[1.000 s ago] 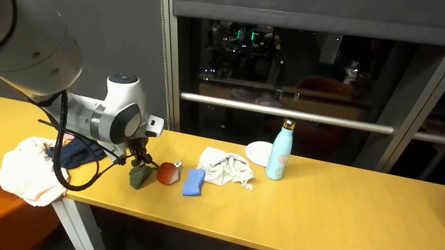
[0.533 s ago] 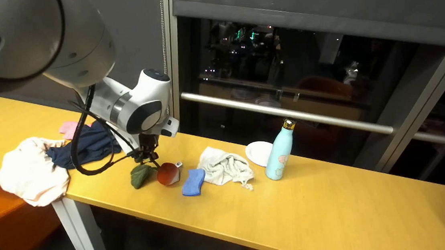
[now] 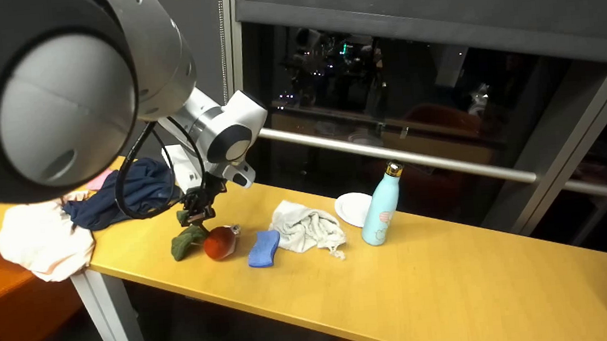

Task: Pick up the orange toy with green leaves and move it to the left of the blue object, place the green leaves facing the window

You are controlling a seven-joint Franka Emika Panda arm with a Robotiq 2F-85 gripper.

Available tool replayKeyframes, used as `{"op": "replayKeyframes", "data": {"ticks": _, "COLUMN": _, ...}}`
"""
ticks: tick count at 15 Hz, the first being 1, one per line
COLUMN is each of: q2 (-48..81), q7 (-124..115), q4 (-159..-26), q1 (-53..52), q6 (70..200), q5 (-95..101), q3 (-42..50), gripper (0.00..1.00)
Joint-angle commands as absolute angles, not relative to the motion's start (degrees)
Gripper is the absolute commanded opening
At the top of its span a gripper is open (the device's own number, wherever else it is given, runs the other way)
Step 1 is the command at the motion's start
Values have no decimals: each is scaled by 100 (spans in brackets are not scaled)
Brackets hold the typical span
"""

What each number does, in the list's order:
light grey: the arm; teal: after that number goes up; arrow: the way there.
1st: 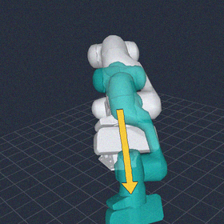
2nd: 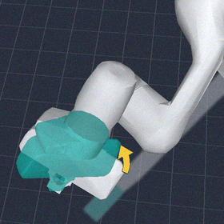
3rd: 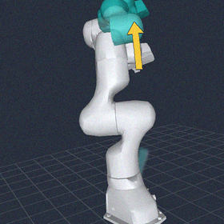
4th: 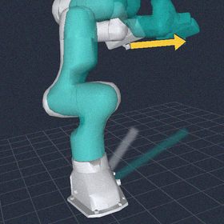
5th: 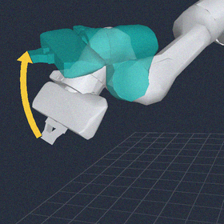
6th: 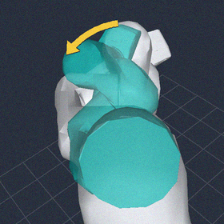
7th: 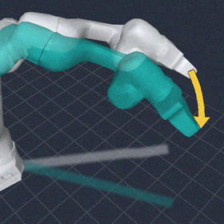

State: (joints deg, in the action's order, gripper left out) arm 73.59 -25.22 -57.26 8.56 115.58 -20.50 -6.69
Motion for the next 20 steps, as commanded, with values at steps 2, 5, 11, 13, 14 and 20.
{"op": "replayKeyframes", "data": {"ticks": 2, "q2": 8137, "q7": -3056, "q4": -4257, "q1": 968, "q6": 10436, "q5": -2205, "q3": -816, "gripper": 2}}
{"op": "replayKeyframes", "data": {"ticks": 5, "q2": 8445, "q7": -3335, "q4": -3780, "q1": 1023, "q6": 10049, "q5": -2348, "q3": -898, "gripper": 2}}
{"op": "replayKeyframes", "data": {"ticks": 11, "q2": 8750, "q7": -3688, "q4": -3316, "q1": 1077, "q6": 10056, "q5": -2795, "q3": -941, "gripper": 2}}
{"op": "replayKeyframes", "data": {"ticks": 13, "q2": 8502, "q7": -3781, "q4": -3716, "q1": 1121, "q6": 10265, "q5": -2936, "q3": -940, "gripper": 2}}
{"op": "replayKeyframes", "data": {"ticks": 14, "q2": 8512, "q7": -3834, "q4": -3701, "q1": 1130, "q6": 10294, "q5": -2976, "q3": -948, "gripper": 2}}
{"op": "replayKeyframes", "data": {"ticks": 20, "q2": 8510, "q7": -3940, "q4": -3698, "q1": 1241, "q6": 10542, "q5": -3157, "q3": -978, "gripper": 2}}
